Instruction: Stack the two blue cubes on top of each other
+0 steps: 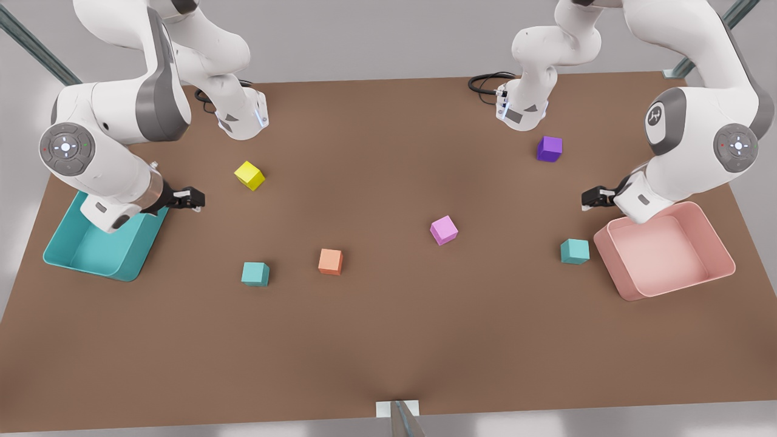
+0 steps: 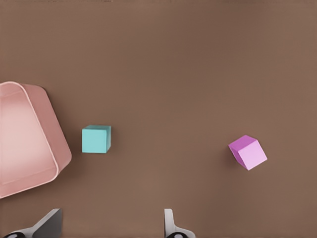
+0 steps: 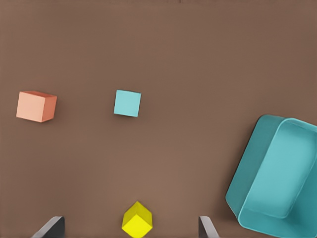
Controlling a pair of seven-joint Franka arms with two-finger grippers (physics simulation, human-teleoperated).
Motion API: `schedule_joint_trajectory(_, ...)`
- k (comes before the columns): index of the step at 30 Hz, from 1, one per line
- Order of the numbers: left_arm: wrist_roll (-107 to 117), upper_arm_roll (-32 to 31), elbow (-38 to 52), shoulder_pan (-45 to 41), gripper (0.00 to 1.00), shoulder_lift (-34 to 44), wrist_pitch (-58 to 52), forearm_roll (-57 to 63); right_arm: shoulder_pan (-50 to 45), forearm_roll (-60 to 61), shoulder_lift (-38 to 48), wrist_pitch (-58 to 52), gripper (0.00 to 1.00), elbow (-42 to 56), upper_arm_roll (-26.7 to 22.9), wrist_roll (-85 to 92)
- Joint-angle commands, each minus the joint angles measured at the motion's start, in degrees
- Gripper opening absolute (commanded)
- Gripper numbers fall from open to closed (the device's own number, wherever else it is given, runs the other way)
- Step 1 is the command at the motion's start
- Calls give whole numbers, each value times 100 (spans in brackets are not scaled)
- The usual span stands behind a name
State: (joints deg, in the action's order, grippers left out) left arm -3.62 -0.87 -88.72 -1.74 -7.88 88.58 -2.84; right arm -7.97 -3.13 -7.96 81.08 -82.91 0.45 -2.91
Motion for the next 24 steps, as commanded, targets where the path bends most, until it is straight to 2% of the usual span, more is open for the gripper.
schedule_joint_trajectory(1, -86, -1, 4, -1, 100, 6, 55, 2, 6, 6, -3, 48, 100, 3, -1, -61)
schedule_joint_trajectory(3, -86, -1, 4, 7, 100, -30, 55, 2, -46, -21, -275, 22, 100, 187, 34, -140)
schedule_joint_trajectory(5, -86, -1, 4, 7, 100, -30, 55, 2, -846, 6, -1408, 145, 100, 810, 52, -1237)
schedule_joint_trajectory(6, -86, -1, 3, 7, 100, -30, 55, 2, -934, 312, -1910, 197, 100, 1197, 52, -1853)
schedule_joint_trajectory(9, -95, -1, -5, 34, 100, -30, 37, -6, -969, 524, -2534, 1268, 100, 1076, 34, -2407)
schedule_joint_trajectory(12, -95, -1, -5, 34, 100, -30, -25, 2, -627, 981, -2535, 1981, 100, 232, -10, -2706)
schedule_joint_trajectory(20, -104, -1, -23, 78, 100, -65, -33, -6, -108, 867, -2728, 2052, 100, 205, -45, -2161)
schedule_joint_trajectory(22, -104, -1, -23, 78, 100, -73, -33, -6, -82, 911, -2719, 2412, 100, 135, -115, -2205)
schedule_joint_trajectory(24, -104, -1, -23, 78, 100, -73, -33, -6, -99, 911, -2473, 3193, 100, -489, -124, -2249)
